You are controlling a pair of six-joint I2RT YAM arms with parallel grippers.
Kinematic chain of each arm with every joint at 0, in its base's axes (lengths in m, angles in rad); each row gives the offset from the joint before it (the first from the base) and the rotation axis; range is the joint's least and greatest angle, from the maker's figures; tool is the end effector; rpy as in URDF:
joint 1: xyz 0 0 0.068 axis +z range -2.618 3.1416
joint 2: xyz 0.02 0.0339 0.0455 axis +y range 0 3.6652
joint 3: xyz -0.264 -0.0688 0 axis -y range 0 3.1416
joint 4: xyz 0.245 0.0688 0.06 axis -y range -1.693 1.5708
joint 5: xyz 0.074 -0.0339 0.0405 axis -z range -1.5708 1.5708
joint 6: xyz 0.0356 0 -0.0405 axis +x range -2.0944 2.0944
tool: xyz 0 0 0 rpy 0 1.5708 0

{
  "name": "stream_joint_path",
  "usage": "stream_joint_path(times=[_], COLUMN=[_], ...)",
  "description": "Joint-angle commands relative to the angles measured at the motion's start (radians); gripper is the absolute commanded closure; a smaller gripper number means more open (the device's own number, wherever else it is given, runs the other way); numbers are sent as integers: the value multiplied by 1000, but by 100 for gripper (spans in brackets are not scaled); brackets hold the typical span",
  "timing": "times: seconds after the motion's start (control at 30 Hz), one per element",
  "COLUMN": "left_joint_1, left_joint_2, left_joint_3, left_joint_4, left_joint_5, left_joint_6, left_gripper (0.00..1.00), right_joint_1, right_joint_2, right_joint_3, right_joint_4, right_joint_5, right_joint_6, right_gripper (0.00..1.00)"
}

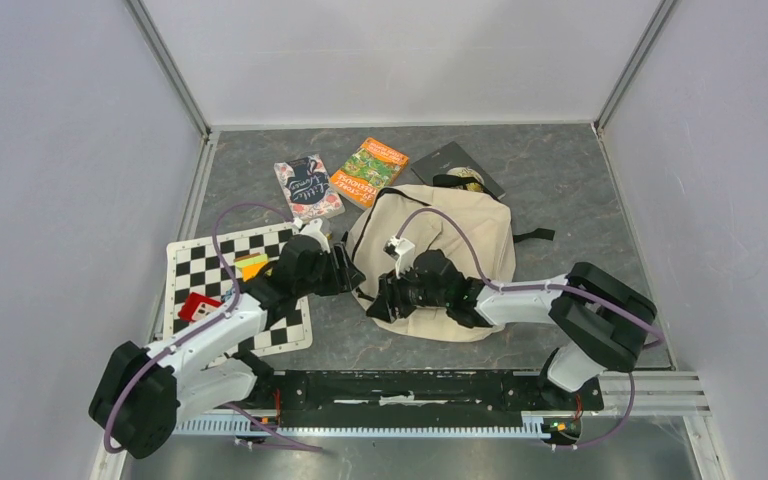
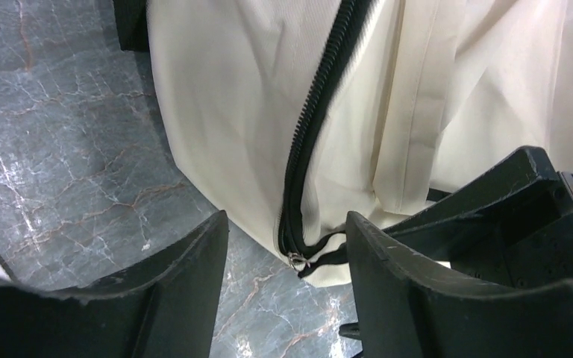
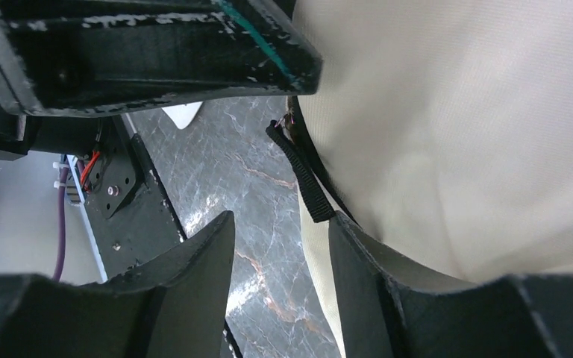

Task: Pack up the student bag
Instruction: Unzip the student bag at the center of the board.

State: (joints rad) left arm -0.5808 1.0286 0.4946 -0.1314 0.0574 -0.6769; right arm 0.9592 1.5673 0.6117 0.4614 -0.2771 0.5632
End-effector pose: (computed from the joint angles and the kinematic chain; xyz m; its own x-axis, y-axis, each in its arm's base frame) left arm 0.1756 -0.1177 0.1990 -0.7691 -0.2432 -0.5910 0.1331 0.8435 -0.5204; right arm 0.1670 0.2551 0.1607 -0.7246 -0.1388 -0.6751 -0.6374 0.5076 0.5797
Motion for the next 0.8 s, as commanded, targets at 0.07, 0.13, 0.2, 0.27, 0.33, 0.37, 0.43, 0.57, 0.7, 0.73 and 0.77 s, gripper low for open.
stream_joint_path(times=[0.07, 0.13, 0.2, 0.27, 0.33, 0.37, 0.43, 0.57, 0.7, 0.73, 0.77], left_joint_1=[33, 40, 47, 50, 51, 52, 52, 53, 53, 53, 52], left_joint_2=[61, 81, 99, 112, 120, 124, 131, 145, 154, 155, 156], left_joint_3=[27, 31, 37, 39, 40, 39, 36, 34, 32, 32, 31], left_joint_4=[89, 91, 87, 87, 100, 109, 127, 158, 171, 173, 176], left_joint_5=[21, 23, 24, 23, 34, 44, 62, 86, 95, 97, 100], left_joint_6=[-17, -8, -1, 3, 5, 5, 2, -2, -13, -14, -18], left_gripper=[40, 40, 41, 41, 43, 46, 49, 52, 57, 61, 64], right_joint_1=[-8, -15, -21, -25, -29, -32, -34, -35, -35, -35, -35], right_joint_2=[54, 77, 92, 101, 101, 101, 102, 119, 134, 137, 139], right_joint_3=[84, 92, 100, 108, 109, 109, 106, 125, 141, 142, 144], right_joint_4=[39, 35, 29, 8, -6, -8, -7, -3, 7, 11, 14], right_joint_5=[-31, -30, -31, -14, -2, 3, 7, -8, -11, -11, -10], right_joint_6=[-14, -16, -14, -20, -26, -25, -25, -27, -27, -25, -25], right_gripper=[48, 49, 50, 50, 49, 48, 48, 50, 54, 56, 57])
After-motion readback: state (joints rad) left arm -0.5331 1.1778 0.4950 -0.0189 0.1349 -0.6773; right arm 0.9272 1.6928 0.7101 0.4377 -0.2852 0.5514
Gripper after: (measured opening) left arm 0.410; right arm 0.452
